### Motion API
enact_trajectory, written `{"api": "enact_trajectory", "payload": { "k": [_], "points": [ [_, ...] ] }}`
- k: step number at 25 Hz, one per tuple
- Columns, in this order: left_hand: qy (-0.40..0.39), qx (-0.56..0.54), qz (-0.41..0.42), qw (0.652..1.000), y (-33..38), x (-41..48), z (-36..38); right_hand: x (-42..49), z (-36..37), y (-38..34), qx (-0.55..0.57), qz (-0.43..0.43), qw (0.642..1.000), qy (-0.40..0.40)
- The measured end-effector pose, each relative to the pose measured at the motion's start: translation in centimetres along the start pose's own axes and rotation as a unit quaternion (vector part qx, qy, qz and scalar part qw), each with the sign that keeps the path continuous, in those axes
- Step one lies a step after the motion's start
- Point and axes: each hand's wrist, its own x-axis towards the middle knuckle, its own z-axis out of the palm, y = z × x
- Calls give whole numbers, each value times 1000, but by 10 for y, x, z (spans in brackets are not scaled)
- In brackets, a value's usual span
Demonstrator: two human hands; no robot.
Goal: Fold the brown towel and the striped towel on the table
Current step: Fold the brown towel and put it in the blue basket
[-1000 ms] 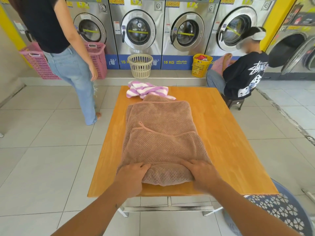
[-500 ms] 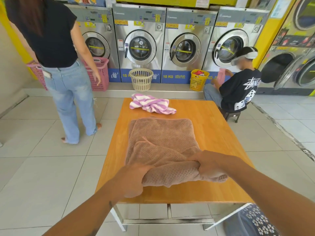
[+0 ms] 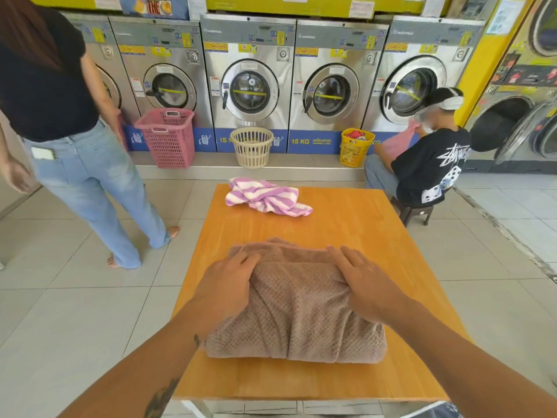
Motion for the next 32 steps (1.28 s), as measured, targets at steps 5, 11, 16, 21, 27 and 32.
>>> {"api": "enact_trajectory", "payload": {
  "k": [5,11,16,21,27,32],
  "points": [
    [107,55,28,992,-14,36,38,37,24,27,-5,-30,998,49],
    [103,56,17,993,-36,86,67,94,34,59,1,-67,997,25],
    [109,60,28,992,-54,118,86,127,44,70,-23,-73,997,-5],
    [54,-7,-8,998,-65,132,124,150,66,78,-42,-85,995,-40],
    [13,-110,-49,993,-86,139,141,166,67,90,-24,-13,996,-87],
    [110,-58,-24,992,-42,132,96,137,49,72,-52,24,996,67]
  ]
}}
